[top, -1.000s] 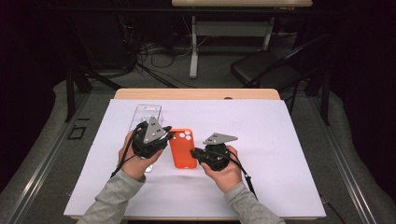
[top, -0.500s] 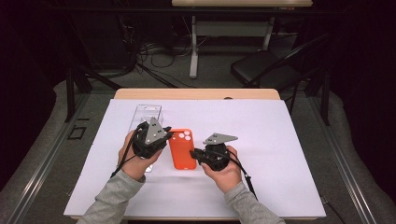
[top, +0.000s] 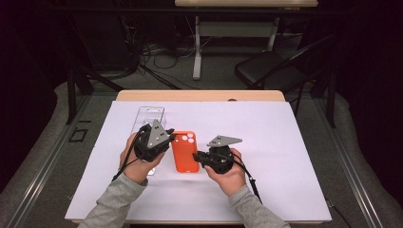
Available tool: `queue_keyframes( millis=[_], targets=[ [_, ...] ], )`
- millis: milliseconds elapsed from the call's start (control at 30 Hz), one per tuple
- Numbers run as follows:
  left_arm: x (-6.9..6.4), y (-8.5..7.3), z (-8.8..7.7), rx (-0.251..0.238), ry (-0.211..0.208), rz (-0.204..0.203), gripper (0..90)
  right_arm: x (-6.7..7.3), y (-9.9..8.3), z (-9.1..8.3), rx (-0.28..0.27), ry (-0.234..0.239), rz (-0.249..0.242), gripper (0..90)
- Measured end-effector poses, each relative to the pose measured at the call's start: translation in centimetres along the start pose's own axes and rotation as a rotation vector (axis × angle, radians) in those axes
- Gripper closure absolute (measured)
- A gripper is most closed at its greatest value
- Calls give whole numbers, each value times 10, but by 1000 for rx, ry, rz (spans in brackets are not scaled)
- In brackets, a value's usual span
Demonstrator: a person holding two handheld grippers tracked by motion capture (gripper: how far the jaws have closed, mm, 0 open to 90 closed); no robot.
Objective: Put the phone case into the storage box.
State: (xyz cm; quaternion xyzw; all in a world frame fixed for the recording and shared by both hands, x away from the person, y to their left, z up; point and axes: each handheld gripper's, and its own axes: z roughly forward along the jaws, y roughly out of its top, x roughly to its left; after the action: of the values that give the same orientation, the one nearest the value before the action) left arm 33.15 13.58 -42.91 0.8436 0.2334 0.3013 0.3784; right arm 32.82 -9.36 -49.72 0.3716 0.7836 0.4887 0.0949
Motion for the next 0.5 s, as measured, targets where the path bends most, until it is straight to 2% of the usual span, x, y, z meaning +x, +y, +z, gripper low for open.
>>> queue_keyframes(
  millis=[500],
  targets=[
    [0, 0, 0, 1, -2, 3, 814, -1, 0, 1, -5, 10, 3, 806]
  ],
)
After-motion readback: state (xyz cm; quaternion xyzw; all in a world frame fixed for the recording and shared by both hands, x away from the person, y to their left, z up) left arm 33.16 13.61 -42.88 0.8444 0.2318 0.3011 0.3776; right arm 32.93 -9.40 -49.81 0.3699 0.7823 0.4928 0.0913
